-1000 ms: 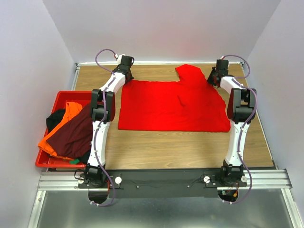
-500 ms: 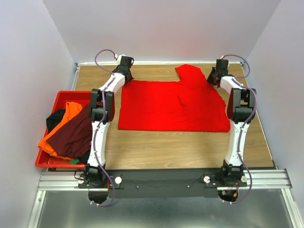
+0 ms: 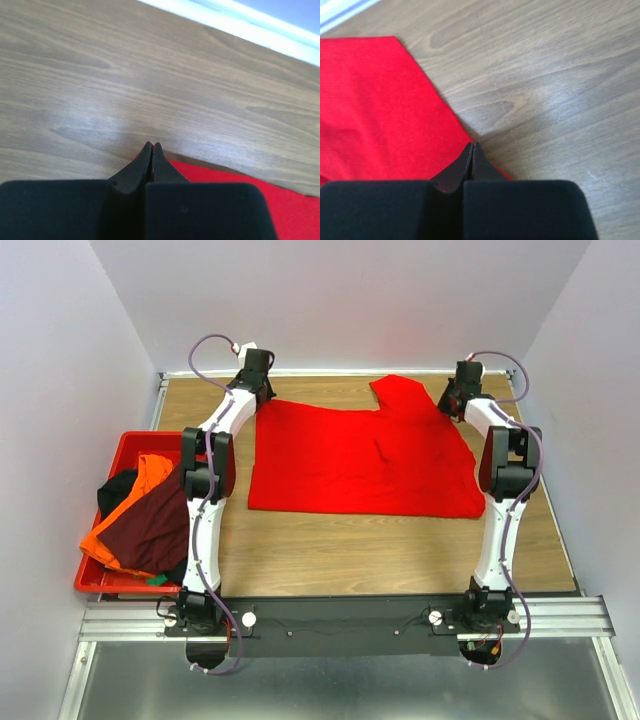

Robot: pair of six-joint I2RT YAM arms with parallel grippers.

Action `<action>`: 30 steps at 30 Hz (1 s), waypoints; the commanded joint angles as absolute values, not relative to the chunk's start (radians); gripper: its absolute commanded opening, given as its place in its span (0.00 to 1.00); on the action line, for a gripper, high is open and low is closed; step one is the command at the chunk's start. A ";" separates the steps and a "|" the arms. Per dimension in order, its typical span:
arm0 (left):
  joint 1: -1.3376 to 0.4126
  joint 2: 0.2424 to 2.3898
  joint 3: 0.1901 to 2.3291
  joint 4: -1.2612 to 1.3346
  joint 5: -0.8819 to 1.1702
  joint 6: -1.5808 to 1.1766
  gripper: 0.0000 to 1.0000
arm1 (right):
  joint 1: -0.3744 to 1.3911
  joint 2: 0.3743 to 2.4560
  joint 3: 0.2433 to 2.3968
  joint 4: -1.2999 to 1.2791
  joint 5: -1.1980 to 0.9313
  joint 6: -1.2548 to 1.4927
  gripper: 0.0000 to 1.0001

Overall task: Fold and stack the t-shirts
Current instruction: Fold the tshirt

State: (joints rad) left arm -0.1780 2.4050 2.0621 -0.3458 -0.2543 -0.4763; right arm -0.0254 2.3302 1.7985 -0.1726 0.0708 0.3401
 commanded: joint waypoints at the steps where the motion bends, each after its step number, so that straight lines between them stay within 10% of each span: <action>1: -0.167 2.349 2.043 -0.316 -0.242 -0.465 0.00 | -0.020 2.260 1.806 -0.175 0.124 0.331 0.00; 30: -0.149 2.135 1.760 -0.258 -0.221 -0.525 0.00 | -0.031 2.048 1.565 -0.169 0.209 0.371 0.00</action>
State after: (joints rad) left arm -0.1600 2.1860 1.7996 -0.2745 -0.2253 -0.5068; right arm -0.0254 2.1048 1.6093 -0.1730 0.1455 0.3504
